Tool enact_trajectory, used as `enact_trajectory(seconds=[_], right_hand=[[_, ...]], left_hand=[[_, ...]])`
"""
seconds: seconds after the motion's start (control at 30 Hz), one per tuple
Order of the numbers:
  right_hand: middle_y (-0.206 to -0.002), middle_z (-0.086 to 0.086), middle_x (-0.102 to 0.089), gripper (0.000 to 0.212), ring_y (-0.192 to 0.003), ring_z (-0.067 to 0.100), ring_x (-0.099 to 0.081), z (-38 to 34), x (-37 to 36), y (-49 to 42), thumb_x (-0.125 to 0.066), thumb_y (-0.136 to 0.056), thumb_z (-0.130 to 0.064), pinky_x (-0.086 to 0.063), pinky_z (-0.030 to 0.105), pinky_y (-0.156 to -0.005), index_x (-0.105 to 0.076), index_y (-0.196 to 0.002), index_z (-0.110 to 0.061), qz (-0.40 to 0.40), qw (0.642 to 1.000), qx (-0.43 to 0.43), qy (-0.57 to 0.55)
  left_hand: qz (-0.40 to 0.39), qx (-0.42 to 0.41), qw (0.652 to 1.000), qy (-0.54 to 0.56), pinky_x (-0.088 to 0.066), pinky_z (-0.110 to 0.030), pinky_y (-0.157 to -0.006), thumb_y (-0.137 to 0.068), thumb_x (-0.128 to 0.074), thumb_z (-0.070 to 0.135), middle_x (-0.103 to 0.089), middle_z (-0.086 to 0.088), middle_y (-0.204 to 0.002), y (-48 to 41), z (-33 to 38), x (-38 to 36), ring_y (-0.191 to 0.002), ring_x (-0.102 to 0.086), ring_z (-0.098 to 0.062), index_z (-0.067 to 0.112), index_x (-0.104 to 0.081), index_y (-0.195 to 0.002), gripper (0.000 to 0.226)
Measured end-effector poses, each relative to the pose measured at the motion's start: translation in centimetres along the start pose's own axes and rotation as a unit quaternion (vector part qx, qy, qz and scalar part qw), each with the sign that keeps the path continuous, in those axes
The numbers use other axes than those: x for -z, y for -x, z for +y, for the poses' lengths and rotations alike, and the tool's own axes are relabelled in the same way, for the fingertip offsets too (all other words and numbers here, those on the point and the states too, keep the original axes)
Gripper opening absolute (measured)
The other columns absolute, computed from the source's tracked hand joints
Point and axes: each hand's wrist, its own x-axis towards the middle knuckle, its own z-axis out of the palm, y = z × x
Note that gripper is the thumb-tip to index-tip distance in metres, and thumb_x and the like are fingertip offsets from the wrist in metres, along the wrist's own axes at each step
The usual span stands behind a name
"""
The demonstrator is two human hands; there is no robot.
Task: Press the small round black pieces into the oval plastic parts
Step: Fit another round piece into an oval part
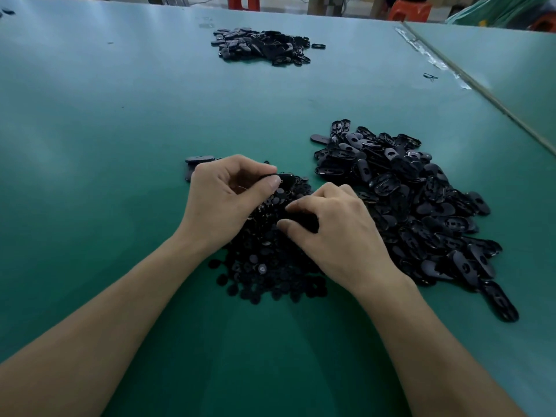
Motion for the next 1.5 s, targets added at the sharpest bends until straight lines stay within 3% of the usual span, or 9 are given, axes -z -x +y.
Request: enact_trajectory(seconds=[0.27,0.53,0.8,1.0,1.13,1.2,1.37,1.5], right_hand=[[-0.092,-0.004,-0.060,0.017,-0.097,0.017,-0.049,-0.3,-0.3,0.1,-0.064,-0.095,-0.037,-0.043,0.035,-0.091,-0.074,-0.104,-0.026,0.008,1.000,-0.003,-0.016],[-0.093,-0.008,-0.059,0.026,-0.097,0.016,-0.049,-0.9,-0.1,0.4,-0.062,-0.092,-0.052,-0.043,0.036,-0.091,-0.076,-0.106,-0.035,-0.005,1.000,0.010,-0.012],[-0.097,-0.005,-0.062,0.018,-0.099,0.017,-0.049,-1.2,-0.5,0.4,-0.062,-0.096,-0.037,-0.041,0.033,-0.091,-0.074,-0.103,-0.025,-0.014,0.999,0.018,-0.034],[-0.084,-0.004,-0.062,0.017,-0.080,0.017,-0.053,-1.2,-0.6,0.2,-0.050,-0.104,-0.024,-0.043,0.033,-0.076,-0.063,-0.096,-0.016,0.049,0.994,0.013,-0.095],[-0.073,-0.008,-0.059,0.013,-0.065,0.010,-0.052,-0.9,-0.5,0.0,-0.055,-0.100,-0.019,-0.044,0.031,-0.066,-0.063,-0.091,-0.014,0.097,0.985,0.000,-0.146],[-0.075,-0.009,-0.062,0.010,-0.066,0.007,-0.053,-0.8,-0.5,0.0,-0.058,-0.098,-0.016,-0.046,0.028,-0.067,-0.067,-0.096,-0.014,0.111,0.982,-0.002,-0.155],[-0.101,-0.003,-0.073,0.020,-0.095,0.011,-0.066,-0.8,-0.3,0.0,-0.063,-0.096,-0.011,-0.052,0.028,-0.089,-0.073,-0.113,-0.013,0.134,0.980,0.005,-0.147],[-0.089,-0.008,-0.074,0.012,-0.081,0.004,-0.065,-0.7,-0.3,0.0,-0.067,-0.094,-0.010,-0.051,0.018,-0.077,-0.074,-0.103,-0.014,0.150,0.975,0.013,-0.167]], left_hand=[[0.003,0.020,1.000,0.024,-0.059,-0.023,-0.068,-0.085,-0.079,0.003,-0.076,0.010,-0.074,0.0,0.1,0.0,-0.065,-0.069,-0.009,0.024,-0.076,-0.092,0.022],[0.011,0.032,0.998,0.058,-0.055,-0.019,-0.062,-0.087,-0.073,0.004,-0.074,0.005,-0.070,-0.2,-0.3,0.1,-0.063,-0.069,-0.009,0.019,-0.075,-0.091,0.016],[-0.001,0.040,0.997,0.065,-0.056,-0.019,-0.065,-0.087,-0.074,-0.003,-0.076,0.003,-0.075,-0.3,-0.4,0.3,-0.068,-0.073,-0.012,0.017,-0.074,-0.092,0.020],[-0.012,0.033,0.998,0.043,-0.056,-0.018,-0.069,-0.084,-0.076,0.003,-0.077,0.007,-0.078,-0.2,-0.1,0.3,-0.070,-0.074,-0.012,0.022,-0.075,-0.091,0.020],[-0.021,0.021,0.999,0.019,-0.058,-0.022,-0.071,-0.081,-0.076,0.012,-0.077,0.006,-0.079,0.0,0.0,0.3,-0.070,-0.074,-0.013,0.027,-0.076,-0.089,0.018],[-0.029,0.017,0.999,0.012,-0.059,-0.023,-0.073,-0.080,-0.076,0.013,-0.077,0.008,-0.080,0.0,0.0,0.2,-0.071,-0.073,-0.011,0.030,-0.075,-0.088,0.020],[-0.036,0.012,0.999,0.014,-0.056,-0.018,-0.070,-0.078,-0.077,0.009,-0.077,0.010,-0.082,0.1,0.0,0.2,-0.070,-0.071,-0.006,0.028,-0.074,-0.088,0.021],[-0.026,0.005,1.000,0.000,-0.052,-0.016,-0.064,-0.078,-0.077,0.010,-0.068,0.015,-0.075,0.1,0.1,0.1,-0.061,-0.063,-0.003,0.028,-0.065,-0.094,0.027]])
